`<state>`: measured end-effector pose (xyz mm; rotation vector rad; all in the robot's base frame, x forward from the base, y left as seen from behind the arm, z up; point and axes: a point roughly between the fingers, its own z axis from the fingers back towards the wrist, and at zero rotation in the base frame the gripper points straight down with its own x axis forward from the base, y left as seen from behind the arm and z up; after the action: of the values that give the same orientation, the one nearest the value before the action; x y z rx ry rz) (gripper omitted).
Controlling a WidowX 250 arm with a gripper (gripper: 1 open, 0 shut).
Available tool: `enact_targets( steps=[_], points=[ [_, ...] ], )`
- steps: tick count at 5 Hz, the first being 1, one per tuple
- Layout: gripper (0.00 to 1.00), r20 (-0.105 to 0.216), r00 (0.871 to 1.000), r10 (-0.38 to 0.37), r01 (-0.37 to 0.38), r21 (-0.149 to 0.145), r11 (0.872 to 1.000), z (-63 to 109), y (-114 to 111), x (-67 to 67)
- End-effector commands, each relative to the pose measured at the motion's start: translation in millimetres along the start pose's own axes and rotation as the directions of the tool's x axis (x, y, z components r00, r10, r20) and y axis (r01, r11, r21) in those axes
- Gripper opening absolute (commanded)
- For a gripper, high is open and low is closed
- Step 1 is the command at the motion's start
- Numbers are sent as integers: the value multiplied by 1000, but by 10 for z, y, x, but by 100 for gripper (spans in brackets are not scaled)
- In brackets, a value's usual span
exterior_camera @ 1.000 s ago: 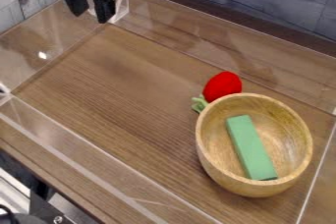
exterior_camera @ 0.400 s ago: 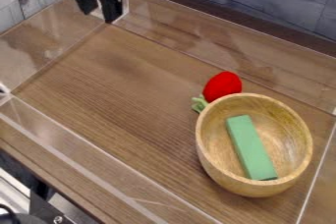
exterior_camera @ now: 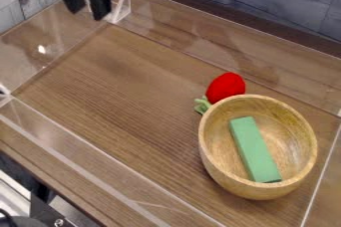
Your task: Move the red fruit to the right
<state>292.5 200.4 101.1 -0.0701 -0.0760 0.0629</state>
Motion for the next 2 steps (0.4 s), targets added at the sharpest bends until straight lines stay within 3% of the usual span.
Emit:
enact_targets(
  steps=[1, 2],
  points=[
    [100, 63, 997, 33, -34, 25, 999, 279, 4, 31],
    [100, 66, 996, 63, -65, 20, 998, 361, -9, -22]
  ],
)
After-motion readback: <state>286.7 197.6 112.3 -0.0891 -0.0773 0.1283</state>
